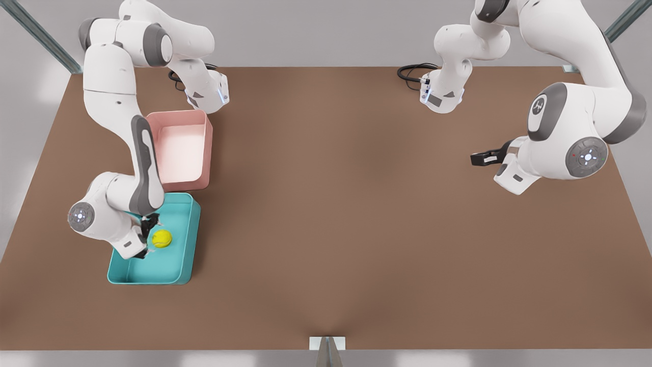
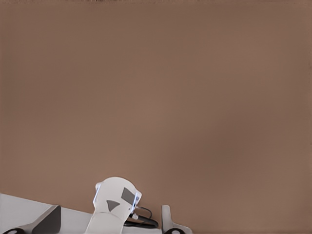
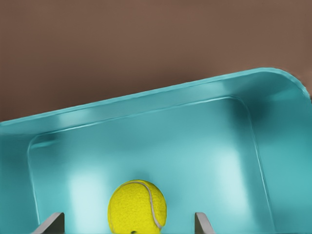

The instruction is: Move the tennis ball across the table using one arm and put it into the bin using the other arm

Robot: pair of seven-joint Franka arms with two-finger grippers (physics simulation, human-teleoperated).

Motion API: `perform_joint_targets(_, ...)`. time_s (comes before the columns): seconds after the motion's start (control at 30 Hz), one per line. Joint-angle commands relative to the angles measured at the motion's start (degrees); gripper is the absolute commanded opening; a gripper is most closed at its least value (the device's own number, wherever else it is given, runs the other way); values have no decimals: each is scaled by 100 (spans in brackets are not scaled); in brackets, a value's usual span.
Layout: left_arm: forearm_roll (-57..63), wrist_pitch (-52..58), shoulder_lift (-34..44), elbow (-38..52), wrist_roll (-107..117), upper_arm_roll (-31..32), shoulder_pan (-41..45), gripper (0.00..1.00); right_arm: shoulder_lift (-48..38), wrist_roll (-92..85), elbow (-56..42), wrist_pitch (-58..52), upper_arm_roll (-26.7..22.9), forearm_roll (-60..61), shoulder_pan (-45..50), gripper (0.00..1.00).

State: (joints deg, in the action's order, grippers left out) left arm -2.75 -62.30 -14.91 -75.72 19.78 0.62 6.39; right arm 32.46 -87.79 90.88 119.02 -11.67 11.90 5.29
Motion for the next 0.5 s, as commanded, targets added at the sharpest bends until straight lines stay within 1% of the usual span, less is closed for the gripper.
perform_joint_targets(0.0,2,-11,6,14,-1,0,12,100,357,4977,-1316,-3092,-2,471,-2,100)
perform_joint_targets(0.03,2,-11,6,14,-1,8,12,100,692,7237,-2195,-4342,33,480,7,100)
perform_joint_targets(0.07,-6,-2,6,14,-1,-1,3,100,595,7830,-2487,-4510,51,-151,209,100)
perform_joint_targets(0.1,-6,7,6,14,-1,-1,-6,100,306,7856,-2610,-4440,-2,-707,482,100)
perform_joint_targets(0.13,-6,16,6,14,-1,-1,-6,100,139,7970,-2811,-4518,-28,-751,578,100)
perform_joint_targets(0.17,-6,7,6,14,-1,-1,-6,100,-186,9039,-2874,-4607,50,-786,657,100)
perform_joint_targets(0.2,-6,-2,6,14,-9,-1,-6,100,-607,9236,-2769,-4686,103,-986,710,100)
perform_joint_targets(0.23,-6,-2,-3,14,-9,-1,3,100,-1610,9385,-1943,-4607,376,-1418,684,100)
perform_joint_targets(0.27,-6,-2,-3,14,-9,-1,3,100,-2129,9842,-1565,-4598,621,-1419,430,100)
perform_joint_targets(0.3,-6,-2,-3,14,-9,-1,-6,100,-2481,9895,-1108,-4467,1000,-1436,60,100)
perform_joint_targets(0.33,2,-2,-3,14,-9,-1,-6,100,-2692,9922,-826,-4344,1000,-1401,42,100)
perform_joint_targets(0.47,-6,-2,-3,14,-9,-1,-6,100,-2815,10080,-641,-4273,1009,-1392,-28,100)
